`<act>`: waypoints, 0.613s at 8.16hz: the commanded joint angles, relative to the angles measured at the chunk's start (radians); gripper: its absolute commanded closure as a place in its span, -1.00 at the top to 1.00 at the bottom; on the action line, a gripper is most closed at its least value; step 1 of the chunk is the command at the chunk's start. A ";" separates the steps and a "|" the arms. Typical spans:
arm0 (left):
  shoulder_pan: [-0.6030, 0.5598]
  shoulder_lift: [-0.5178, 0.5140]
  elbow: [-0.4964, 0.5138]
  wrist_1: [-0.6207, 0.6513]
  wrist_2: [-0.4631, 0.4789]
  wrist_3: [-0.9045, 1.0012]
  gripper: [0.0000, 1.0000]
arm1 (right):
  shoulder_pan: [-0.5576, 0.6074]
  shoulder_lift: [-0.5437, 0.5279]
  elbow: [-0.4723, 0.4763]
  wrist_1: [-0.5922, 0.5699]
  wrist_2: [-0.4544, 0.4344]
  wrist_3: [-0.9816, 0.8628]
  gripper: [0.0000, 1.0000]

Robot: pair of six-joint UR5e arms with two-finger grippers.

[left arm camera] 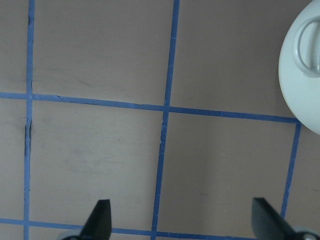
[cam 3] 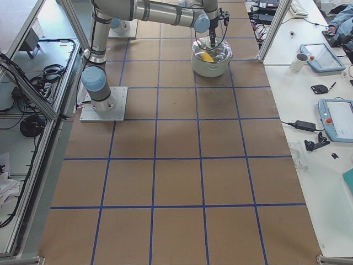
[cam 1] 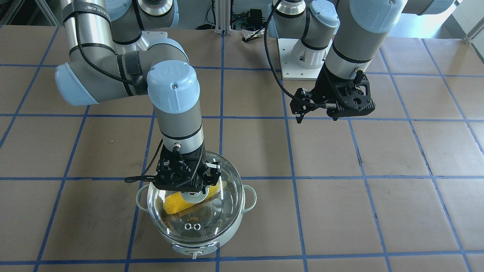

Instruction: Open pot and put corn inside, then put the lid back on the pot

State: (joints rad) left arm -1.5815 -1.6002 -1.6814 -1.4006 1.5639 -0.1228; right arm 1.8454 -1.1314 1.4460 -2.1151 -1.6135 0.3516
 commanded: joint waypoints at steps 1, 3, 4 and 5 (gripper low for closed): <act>0.000 -0.001 0.000 0.000 -0.004 0.000 1.00 | 0.000 0.004 -0.001 -0.014 0.001 -0.002 -0.42; 0.000 -0.001 -0.001 0.000 -0.002 0.000 1.00 | 0.000 0.004 -0.004 -0.017 0.000 -0.012 -0.42; 0.000 -0.001 -0.001 0.000 -0.002 0.000 1.00 | 0.000 0.004 -0.004 -0.022 0.000 -0.010 -0.42; 0.000 -0.001 -0.003 0.000 -0.002 0.000 1.00 | 0.000 0.005 -0.004 -0.022 0.000 -0.010 -0.42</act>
State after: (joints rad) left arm -1.5815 -1.6014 -1.6827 -1.4005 1.5615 -0.1227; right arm 1.8454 -1.1275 1.4428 -2.1334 -1.6137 0.3430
